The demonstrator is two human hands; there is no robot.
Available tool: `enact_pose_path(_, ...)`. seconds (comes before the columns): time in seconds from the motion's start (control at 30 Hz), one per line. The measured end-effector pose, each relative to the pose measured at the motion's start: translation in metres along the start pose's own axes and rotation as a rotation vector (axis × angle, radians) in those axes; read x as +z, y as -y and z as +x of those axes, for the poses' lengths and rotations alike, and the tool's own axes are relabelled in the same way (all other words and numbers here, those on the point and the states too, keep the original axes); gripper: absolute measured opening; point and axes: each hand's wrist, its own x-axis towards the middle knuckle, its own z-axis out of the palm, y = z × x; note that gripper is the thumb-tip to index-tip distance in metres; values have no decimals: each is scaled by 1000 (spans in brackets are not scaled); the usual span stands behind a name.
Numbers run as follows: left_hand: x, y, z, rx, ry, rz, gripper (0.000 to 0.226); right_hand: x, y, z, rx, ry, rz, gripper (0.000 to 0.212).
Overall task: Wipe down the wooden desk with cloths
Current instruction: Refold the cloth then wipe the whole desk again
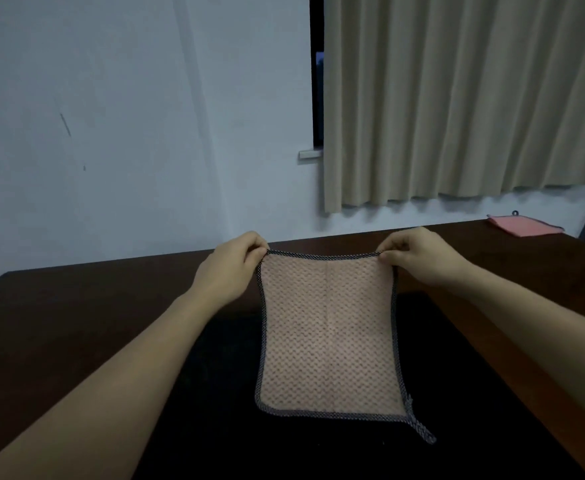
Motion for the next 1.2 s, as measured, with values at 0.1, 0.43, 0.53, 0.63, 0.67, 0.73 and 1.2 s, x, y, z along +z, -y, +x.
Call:
enact_pose_path(0.1,20,9,11,-32,-18,15,15,16,-15,10,-12,-24,-33,9)
enact_pose_path(0.43,29,25,-35,-61,27,-70,16,31,-24,-29,-91,-9,-28,10)
enact_pose_path(0.53,33,23,-61,-38,59,-89,17,34,-21,-55,-122,12,-26,11)
enact_pose_path(0.63,33,20,-85,-17,70,-76,18,39,-20,-83,-125,53,-25,16)
enact_pose_path(0.67,32,20,-92,-17,76,-65,18,41,-20,-92,-119,69,-18,18)
enact_pose_path(0.73,31,23,-106,-12,90,-36,17,46,-21,-108,-106,107,-10,20)
enact_pose_path(1.2,45,43,-164,242,121,270,14,73,-43,-154,-253,225,-300,15)
